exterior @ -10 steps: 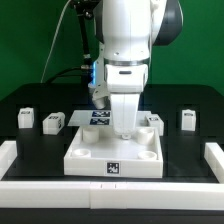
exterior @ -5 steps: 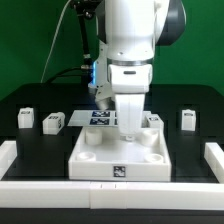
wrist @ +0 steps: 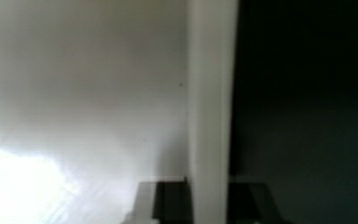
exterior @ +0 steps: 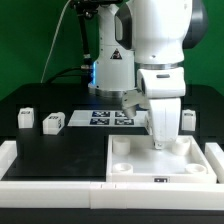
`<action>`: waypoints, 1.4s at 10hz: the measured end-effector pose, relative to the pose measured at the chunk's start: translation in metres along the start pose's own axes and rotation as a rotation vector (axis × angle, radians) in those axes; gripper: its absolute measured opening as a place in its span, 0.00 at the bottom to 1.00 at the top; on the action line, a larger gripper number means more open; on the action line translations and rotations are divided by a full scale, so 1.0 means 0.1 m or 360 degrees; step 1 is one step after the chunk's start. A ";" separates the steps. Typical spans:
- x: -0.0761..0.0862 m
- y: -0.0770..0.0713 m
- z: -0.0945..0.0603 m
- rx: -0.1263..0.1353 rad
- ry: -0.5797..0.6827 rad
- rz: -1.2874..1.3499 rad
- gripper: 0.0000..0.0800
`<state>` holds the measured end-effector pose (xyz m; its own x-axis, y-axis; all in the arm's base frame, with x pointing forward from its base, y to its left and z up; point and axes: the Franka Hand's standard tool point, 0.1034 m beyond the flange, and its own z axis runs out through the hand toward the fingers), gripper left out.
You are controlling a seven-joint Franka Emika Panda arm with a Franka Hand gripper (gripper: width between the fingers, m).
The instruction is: Assemble one leg
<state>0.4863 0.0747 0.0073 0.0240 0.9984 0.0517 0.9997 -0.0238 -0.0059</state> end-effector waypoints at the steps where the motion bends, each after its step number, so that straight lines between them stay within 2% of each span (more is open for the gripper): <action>1: 0.09 0.02 0.01 -0.0004 0.0005 0.0037 0.08; 3: 0.13 0.05 0.01 -0.0007 0.0003 0.0062 0.08; 4: 0.13 0.05 0.01 -0.0007 0.0004 0.0063 0.17; 5: 0.13 0.05 0.01 -0.0006 0.0003 0.0064 0.17; 6: 0.13 0.05 0.01 -0.0006 0.0003 0.0065 0.40; 7: 0.13 0.05 0.01 -0.0006 0.0003 0.0065 0.40; 8: 0.13 0.05 0.01 -0.0005 0.0003 0.0065 0.65; 9: 0.12 0.05 0.01 -0.0005 0.0003 0.0066 0.76; 10: 0.12 0.05 0.01 -0.0005 0.0003 0.0066 0.80; 14: 0.12 0.05 0.00 -0.0007 0.0003 0.0071 0.81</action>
Offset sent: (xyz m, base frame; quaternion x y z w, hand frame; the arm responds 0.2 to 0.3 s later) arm 0.0000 0.0000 0.0000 0.0000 0.0000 0.0000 1.0000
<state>0.4912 0.0870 0.0078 0.0688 0.9962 0.0535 0.9976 -0.0687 -0.0038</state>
